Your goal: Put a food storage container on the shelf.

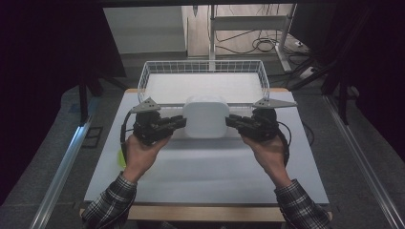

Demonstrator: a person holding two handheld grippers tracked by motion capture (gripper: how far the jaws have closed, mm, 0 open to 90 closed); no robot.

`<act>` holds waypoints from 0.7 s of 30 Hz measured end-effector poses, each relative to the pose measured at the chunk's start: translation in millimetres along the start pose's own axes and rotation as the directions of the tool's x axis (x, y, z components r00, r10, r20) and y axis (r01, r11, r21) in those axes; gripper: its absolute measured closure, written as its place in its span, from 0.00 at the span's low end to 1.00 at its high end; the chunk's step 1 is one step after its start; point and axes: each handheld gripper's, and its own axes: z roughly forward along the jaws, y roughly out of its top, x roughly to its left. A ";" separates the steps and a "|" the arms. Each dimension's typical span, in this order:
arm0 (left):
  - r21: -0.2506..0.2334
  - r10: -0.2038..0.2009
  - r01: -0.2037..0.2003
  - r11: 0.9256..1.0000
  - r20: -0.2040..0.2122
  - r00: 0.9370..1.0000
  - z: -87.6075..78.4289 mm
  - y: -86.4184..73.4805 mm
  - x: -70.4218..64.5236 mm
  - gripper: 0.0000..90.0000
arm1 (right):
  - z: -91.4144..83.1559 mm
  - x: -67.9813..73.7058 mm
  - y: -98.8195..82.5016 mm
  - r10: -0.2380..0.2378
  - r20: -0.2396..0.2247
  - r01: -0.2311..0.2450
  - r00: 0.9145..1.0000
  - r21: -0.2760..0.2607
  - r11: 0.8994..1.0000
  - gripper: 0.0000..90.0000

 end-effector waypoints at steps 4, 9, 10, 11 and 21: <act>-0.010 -0.002 0.002 1.000 -0.002 1.000 -1.6 9.3 3.2 0.89 | 0.7 -0.7 11.2 -0.010 0.004 0.010 1.000 -0.011 1.000 0.88; -0.029 -0.016 0.015 0.999 -0.006 1.000 -2.0 18.8 8.7 0.89 | 2.8 -1.9 25.5 -0.018 0.011 0.019 1.000 -0.020 1.000 0.88; -0.032 -0.016 0.016 0.999 -0.007 1.000 -2.1 20.8 10.2 0.89 | 3.5 -2.2 28.3 -0.021 0.013 0.021 1.000 -0.022 1.000 0.88; -0.034 -0.017 0.016 0.999 -0.010 1.000 -2.2 22.9 11.4 0.89 | 4.1 -2.3 31.0 -0.021 0.014 0.022 1.000 -0.024 0.999 0.88; -0.050 -0.020 0.019 0.999 -0.029 0.999 3.9 44.3 22.4 0.88 | 10.8 -10.2 53.5 -0.024 0.032 0.025 0.999 -0.044 0.999 0.88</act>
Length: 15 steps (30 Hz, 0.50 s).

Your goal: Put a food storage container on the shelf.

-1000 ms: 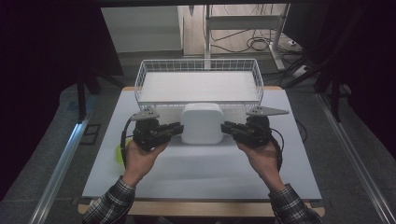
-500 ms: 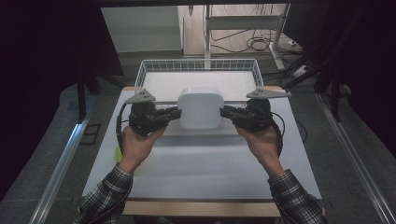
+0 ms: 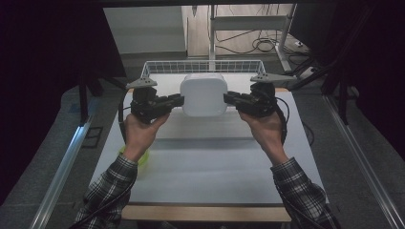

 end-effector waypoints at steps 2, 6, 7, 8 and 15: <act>0.002 0.000 0.000 1.000 -0.006 1.000 3.2 3.0 2.2 0.88 | 2.4 -2.8 2.9 0.002 0.005 -0.002 1.000 -0.003 1.000 0.88; 0.005 -0.001 0.001 1.000 -0.013 1.000 8.2 7.4 6.4 0.88 | 7.0 -8.4 6.6 0.015 0.011 -0.015 1.000 -0.004 1.000 0.88; 0.008 -0.001 0.001 1.000 -0.013 1.000 10.0 8.6 7.8 0.88 | 8.2 -10.0 7.3 0.017 0.012 -0.017 1.000 -0.004 1.000 0.88; 0.008 -0.003 0.003 1.000 -0.015 1.000 11.6 9.3 8.9 0.88 | 9.8 -11.7 8.1 0.021 0.012 -0.021 1.000 -0.003 1.000 0.88; 0.014 -0.015 0.015 1.000 -0.029 0.999 20.6 13.0 15.6 0.87 | 18.4 -20.1 10.7 0.039 0.023 -0.039 0.999 0.000 0.999 0.87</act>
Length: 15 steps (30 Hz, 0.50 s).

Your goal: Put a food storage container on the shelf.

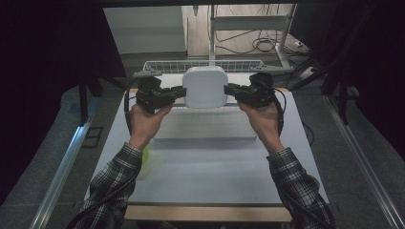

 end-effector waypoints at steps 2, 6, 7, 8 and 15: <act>-0.001 0.004 -0.004 1.000 -0.010 1.000 1.8 0.8 0.9 0.87 | 2.3 -1.8 0.5 0.007 -0.001 -0.007 1.000 0.001 1.000 0.87; -0.008 0.021 -0.021 1.000 -0.031 0.999 5.3 1.3 1.4 0.84 | 7.7 -4.1 1.2 0.023 0.002 -0.023 1.000 0.011 1.000 0.86; -0.012 0.026 -0.027 1.000 -0.036 0.999 5.9 1.2 1.1 0.83 | 9.0 -4.2 1.1 0.026 0.007 -0.026 1.000 0.009 1.000 0.86; -0.015 0.028 -0.029 0.999 -0.037 0.999 6.1 1.3 0.9 0.83 | 10.1 -4.4 1.0 0.026 0.010 -0.026 1.000 0.007 1.000 0.86; -0.019 0.054 -0.055 0.998 -0.051 0.997 10.3 3.6 -0.9 0.74 | 14.8 -3.7 2.0 0.005 0.031 -0.005 1.000 -0.005 1.000 0.79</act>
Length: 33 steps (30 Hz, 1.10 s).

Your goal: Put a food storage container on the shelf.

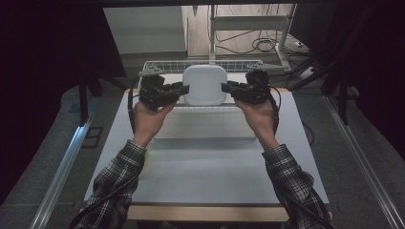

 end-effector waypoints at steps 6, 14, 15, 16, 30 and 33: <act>0.010 0.010 -0.010 1.000 -0.023 1.000 6.2 2.7 1.0 0.68 | 5.1 2.3 2.9 -0.028 0.028 0.028 0.999 -0.004 1.000 0.74; 0.014 0.015 -0.015 1.000 -0.033 0.999 13.0 4.9 5.4 0.67 | 13.7 -0.8 2.2 -0.030 0.044 0.029 0.999 0.003 1.000 0.70; 0.015 0.017 -0.016 1.000 -0.036 0.999 13.8 5.5 5.5 0.67 | 14.2 -1.2 2.6 -0.027 0.045 0.026 0.999 0.003 1.000 0.70; 0.017 0.021 -0.020 1.000 -0.037 0.999 14.4 6.2 5.7 0.66 | 14.7 -1.5 3.0 -0.027 0.045 0.027 0.999 0.002 1.000 0.70; 0.028 0.047 -0.045 0.999 -0.082 0.996 23.4 12.7 10.3 0.54 | 24.1 -0.9 6.1 -0.051 0.090 0.051 0.995 0.004 0.999 0.63; 0.030 0.047 -0.044 0.999 -0.081 0.996 24.4 14.3 11.8 0.54 | 24.9 -0.7 7.3 -0.050 0.092 0.050 0.995 0.003 0.999 0.62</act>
